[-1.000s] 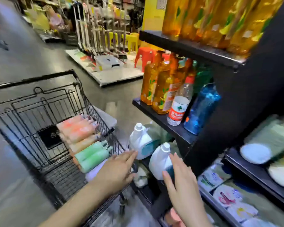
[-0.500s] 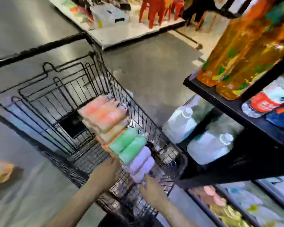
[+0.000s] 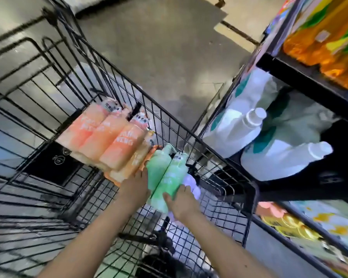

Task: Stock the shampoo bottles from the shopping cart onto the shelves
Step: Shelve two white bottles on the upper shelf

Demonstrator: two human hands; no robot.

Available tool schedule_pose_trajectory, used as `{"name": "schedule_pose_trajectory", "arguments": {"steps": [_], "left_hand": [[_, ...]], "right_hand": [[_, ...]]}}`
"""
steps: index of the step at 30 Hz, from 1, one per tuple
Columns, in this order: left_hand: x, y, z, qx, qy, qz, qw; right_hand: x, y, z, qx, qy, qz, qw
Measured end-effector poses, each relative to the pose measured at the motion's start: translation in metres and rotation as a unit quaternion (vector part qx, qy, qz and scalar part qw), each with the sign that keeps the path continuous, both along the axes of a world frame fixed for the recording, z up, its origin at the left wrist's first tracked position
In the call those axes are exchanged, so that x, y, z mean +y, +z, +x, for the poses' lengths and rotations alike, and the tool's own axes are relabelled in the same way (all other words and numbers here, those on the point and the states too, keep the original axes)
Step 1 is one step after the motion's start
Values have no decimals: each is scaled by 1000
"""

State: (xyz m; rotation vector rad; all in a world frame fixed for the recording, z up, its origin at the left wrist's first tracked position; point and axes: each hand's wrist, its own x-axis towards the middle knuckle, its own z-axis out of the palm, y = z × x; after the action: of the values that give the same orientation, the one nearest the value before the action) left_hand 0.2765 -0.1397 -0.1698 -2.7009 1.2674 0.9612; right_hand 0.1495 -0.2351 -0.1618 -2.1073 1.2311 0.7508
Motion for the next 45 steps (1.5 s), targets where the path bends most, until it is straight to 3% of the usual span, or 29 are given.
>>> {"name": "schedule_pose_trajectory", "arguments": {"steps": [4,7,19,23,25,27,31,39,41,45], "left_hand": [[-6,-25,4,57,78,-80,992],[-5,-32,0,43,91,-96,990],[-3,-40,1,62,102,-113,986],[6,-31,-4,112,108,-55,986],[16,-20,-16,217,170,-95,957],[24,-1,-33,317,258,-137,902],[41,32,-63,420,341,-133,831],[46,110,-121,438,301,-142,835],[39,130,-141,467,295,-165,817],[16,171,-195,568,280,-192,750]], "right_hand": [[7,-18,25,-40,-195,54,978],[10,-27,35,-43,-270,53,960],[5,-34,36,-55,-305,68,948],[-2,-27,10,-108,-291,128,942],[-5,-22,-8,-131,-286,160,936],[-9,-15,-27,-144,-282,207,926],[-8,26,-69,-186,-308,289,887],[3,107,-173,-255,-351,317,843],[4,120,-202,-281,-372,307,830],[-4,159,-260,-376,-411,282,781]]}}
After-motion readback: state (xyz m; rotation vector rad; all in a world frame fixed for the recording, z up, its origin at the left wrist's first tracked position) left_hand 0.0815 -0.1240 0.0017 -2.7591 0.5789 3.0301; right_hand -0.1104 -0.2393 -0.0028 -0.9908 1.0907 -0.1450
